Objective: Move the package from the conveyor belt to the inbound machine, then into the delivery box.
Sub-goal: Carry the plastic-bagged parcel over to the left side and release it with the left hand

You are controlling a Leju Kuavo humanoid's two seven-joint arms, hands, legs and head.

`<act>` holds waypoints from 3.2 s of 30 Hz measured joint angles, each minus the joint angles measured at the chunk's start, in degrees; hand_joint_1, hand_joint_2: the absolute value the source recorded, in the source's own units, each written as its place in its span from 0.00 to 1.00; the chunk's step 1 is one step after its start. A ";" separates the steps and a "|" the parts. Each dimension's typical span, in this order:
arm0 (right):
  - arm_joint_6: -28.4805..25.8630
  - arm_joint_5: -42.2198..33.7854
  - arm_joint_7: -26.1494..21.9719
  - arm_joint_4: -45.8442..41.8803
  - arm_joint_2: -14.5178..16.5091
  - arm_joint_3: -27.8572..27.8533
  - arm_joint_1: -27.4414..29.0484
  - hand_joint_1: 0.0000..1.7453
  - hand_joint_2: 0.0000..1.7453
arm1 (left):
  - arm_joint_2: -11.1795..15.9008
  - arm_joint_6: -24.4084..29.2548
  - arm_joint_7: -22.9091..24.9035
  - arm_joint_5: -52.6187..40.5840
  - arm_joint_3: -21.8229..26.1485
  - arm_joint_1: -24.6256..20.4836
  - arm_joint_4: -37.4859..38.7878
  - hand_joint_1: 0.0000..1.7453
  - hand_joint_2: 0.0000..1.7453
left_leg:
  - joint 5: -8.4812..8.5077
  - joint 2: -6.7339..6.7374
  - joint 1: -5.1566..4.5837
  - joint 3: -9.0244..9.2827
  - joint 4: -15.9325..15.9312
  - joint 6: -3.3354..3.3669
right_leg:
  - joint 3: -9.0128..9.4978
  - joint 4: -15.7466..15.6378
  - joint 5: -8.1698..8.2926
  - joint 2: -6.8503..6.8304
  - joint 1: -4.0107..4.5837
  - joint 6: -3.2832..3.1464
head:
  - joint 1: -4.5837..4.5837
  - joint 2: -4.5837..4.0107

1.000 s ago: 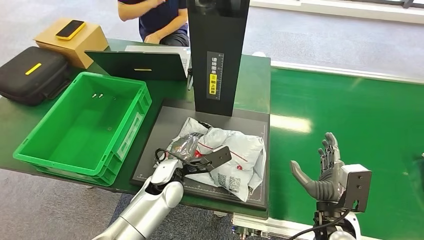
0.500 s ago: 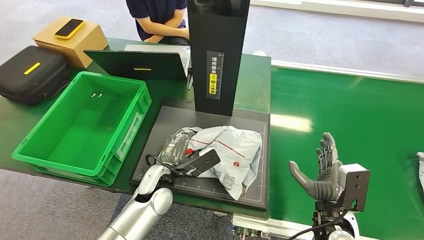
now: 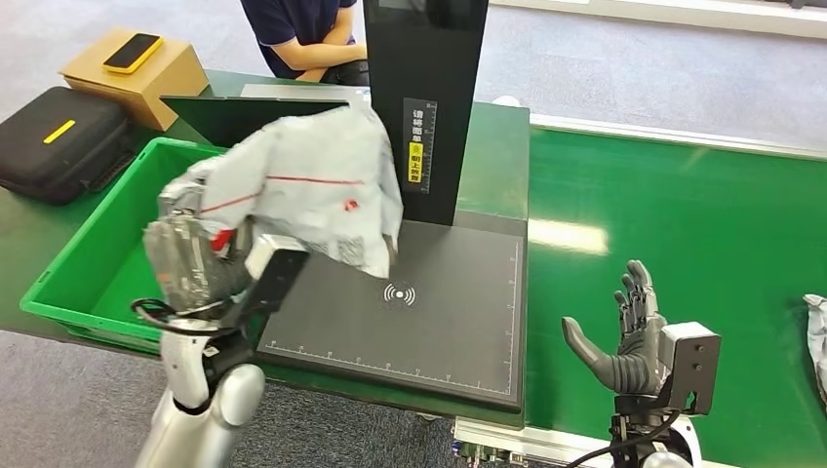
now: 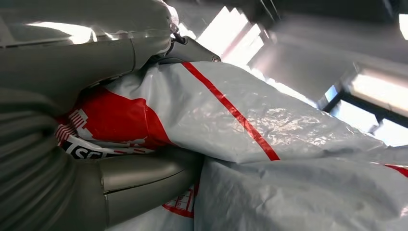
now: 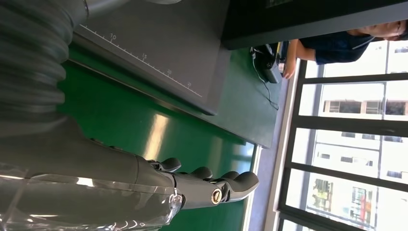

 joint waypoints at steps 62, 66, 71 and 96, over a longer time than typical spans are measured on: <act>-3.52 -0.09 0.48 0.20 0.19 -0.35 0.58 0.00 1.00 | 5.56 -9.45 6.51 14.96 35.08 -16.27 33.47 0.00 0.00 | 0.06 0.11 0.01 -0.03 0.01 -0.01 | -0.08 0.03 0.05 0.12 -0.01 -0.05 | -0.01 0.00; -3.76 -0.09 0.42 0.19 0.19 -0.34 0.63 0.00 1.00 | 5.00 -9.40 3.31 20.68 34.85 -15.08 31.50 0.00 0.00 | 0.06 0.11 0.01 -0.04 0.01 -0.01 | -0.08 0.04 0.05 0.13 -0.02 -0.05 | -0.01 0.00; -4.07 -0.24 -0.55 -0.55 0.19 -0.34 1.37 0.00 1.00 | 2.16 -8.49 -5.50 36.31 31.69 -7.80 18.52 0.00 1.00 | 0.00 0.12 0.00 -0.08 0.01 0.00 | -0.09 -0.02 0.04 0.15 -0.05 -0.04 | 0.01 0.00; -3.38 -1.50 -4.21 4.35 -1.65 6.40 -3.47 0.00 1.00 | -3.56 -48.41 -24.72 83.81 -3.22 8.24 3.69 0.00 1.00 | -0.05 0.05 -0.02 0.03 0.01 0.07 | 0.04 -0.13 0.04 0.08 -0.03 0.05 | -0.01 0.00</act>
